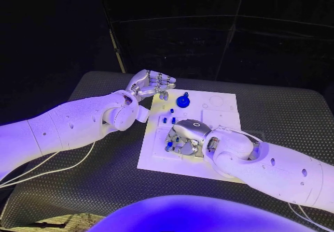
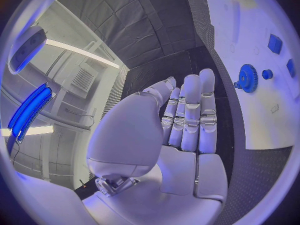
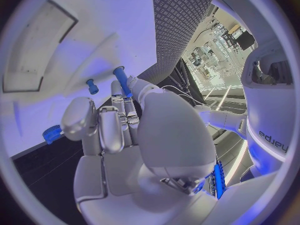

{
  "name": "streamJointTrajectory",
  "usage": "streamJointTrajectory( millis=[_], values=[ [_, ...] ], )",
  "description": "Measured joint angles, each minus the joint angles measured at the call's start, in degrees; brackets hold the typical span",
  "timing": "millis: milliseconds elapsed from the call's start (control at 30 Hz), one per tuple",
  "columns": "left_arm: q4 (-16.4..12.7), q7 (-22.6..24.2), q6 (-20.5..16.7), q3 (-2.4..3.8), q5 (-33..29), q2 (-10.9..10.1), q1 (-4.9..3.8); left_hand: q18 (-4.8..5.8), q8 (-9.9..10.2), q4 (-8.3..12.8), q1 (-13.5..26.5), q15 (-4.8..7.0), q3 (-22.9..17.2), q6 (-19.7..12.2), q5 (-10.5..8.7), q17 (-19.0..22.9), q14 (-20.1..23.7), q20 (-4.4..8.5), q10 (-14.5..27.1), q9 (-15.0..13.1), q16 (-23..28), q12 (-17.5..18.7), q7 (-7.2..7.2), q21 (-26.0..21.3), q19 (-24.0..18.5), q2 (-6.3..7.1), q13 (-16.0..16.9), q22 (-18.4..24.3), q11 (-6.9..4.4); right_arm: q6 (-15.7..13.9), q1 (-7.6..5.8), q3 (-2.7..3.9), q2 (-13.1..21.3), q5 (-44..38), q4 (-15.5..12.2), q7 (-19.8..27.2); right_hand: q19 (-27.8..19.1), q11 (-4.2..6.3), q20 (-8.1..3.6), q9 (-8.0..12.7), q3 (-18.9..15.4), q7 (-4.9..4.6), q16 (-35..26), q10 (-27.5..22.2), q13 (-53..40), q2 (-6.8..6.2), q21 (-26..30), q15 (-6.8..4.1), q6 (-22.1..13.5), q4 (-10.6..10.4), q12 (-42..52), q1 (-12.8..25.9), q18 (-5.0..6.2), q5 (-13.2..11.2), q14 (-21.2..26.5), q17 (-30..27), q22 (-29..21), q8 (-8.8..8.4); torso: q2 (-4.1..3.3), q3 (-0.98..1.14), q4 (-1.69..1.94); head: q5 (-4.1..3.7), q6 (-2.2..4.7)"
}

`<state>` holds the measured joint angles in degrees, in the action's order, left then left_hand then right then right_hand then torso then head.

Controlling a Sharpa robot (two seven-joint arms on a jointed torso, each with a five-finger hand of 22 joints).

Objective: Assemble the parts on the task board

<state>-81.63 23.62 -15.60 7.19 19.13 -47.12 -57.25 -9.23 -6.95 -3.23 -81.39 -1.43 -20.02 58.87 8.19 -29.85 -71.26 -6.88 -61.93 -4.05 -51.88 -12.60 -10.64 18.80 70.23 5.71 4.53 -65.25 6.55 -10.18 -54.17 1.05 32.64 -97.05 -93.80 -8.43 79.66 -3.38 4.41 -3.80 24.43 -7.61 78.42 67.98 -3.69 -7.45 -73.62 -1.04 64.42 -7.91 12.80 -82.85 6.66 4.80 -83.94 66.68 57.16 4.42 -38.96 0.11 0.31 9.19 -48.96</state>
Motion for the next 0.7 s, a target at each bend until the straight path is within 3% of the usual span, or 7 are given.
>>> streamJointTrajectory(
  millis=[700],
  values=[
    [-0.3, 0.0, 0.1, 0.00, 0.0, -0.1, 0.00, 0.00, 0.0, 0.0, 0.0, 0.00, 0.0, 0.0, 0.00, 0.0, 0.0, 0.00, 0.0, 0.0, 0.0, -0.3, 0.00, 0.0, 0.0, 0.00, 0.0, 0.1, 0.00, 0.9, 0.22, -0.17, -1.3, -1.5, 1.3, -0.3, 0.0, -0.13, 0.00, 0.0, 0.2, -0.12, 0.0, 0.1, 0.0, -0.11, 0.0, 0.00, 0.1, 0.2, -0.2, 0.1, 0.00, 0.2, 0.0, -0.3, 0.0, -0.31, 0.01, -0.02, -0.03, 0.03, -0.37]
  ],
)
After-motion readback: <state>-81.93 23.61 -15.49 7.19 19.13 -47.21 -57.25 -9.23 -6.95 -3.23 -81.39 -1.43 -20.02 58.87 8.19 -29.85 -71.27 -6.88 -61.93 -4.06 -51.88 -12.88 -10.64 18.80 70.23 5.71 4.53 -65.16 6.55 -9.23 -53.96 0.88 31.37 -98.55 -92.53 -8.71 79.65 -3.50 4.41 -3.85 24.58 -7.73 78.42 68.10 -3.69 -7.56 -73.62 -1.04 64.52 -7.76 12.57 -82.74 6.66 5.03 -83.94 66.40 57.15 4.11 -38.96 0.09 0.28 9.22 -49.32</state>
